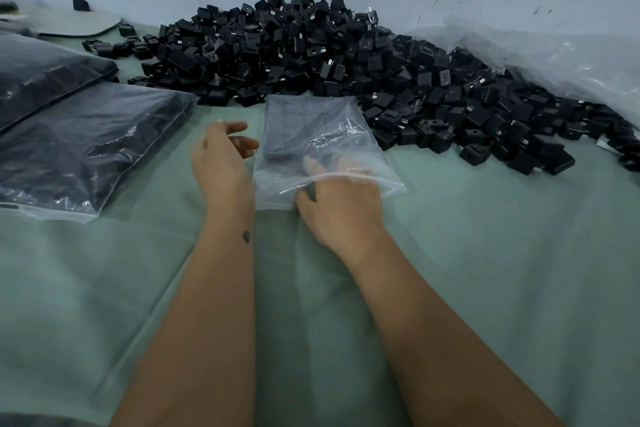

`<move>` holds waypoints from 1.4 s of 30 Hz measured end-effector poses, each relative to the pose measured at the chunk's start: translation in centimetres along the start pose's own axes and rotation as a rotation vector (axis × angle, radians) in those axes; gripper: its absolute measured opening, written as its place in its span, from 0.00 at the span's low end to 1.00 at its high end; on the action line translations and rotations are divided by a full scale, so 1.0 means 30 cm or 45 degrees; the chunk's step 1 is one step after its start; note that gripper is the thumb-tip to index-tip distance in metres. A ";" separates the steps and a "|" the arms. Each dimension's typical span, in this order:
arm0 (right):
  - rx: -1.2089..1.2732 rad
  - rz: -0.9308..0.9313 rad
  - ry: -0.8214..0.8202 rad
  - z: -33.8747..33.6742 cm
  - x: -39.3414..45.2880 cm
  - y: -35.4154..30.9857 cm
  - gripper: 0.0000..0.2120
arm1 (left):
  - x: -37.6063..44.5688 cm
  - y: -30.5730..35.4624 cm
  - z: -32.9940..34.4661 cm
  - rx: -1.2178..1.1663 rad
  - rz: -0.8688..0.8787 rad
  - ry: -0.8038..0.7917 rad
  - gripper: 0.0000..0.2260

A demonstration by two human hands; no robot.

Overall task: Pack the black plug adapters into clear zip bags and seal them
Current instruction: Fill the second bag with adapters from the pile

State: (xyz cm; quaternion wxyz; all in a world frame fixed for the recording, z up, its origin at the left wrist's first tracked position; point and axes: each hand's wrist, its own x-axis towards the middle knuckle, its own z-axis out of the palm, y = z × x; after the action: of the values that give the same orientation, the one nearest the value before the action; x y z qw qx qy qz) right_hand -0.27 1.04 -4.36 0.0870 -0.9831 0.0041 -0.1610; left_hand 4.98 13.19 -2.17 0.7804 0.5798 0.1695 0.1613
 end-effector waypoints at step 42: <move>0.338 -0.440 0.343 -0.043 -0.024 0.039 0.08 | -0.055 -0.080 0.039 0.951 0.510 -0.761 0.16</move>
State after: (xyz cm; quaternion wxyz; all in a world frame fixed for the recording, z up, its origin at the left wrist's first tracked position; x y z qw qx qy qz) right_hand -1.34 -0.31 -3.57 0.1852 -0.9188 -0.1735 -0.3022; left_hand 4.16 10.81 -4.02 0.4885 0.8606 -0.1291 0.0635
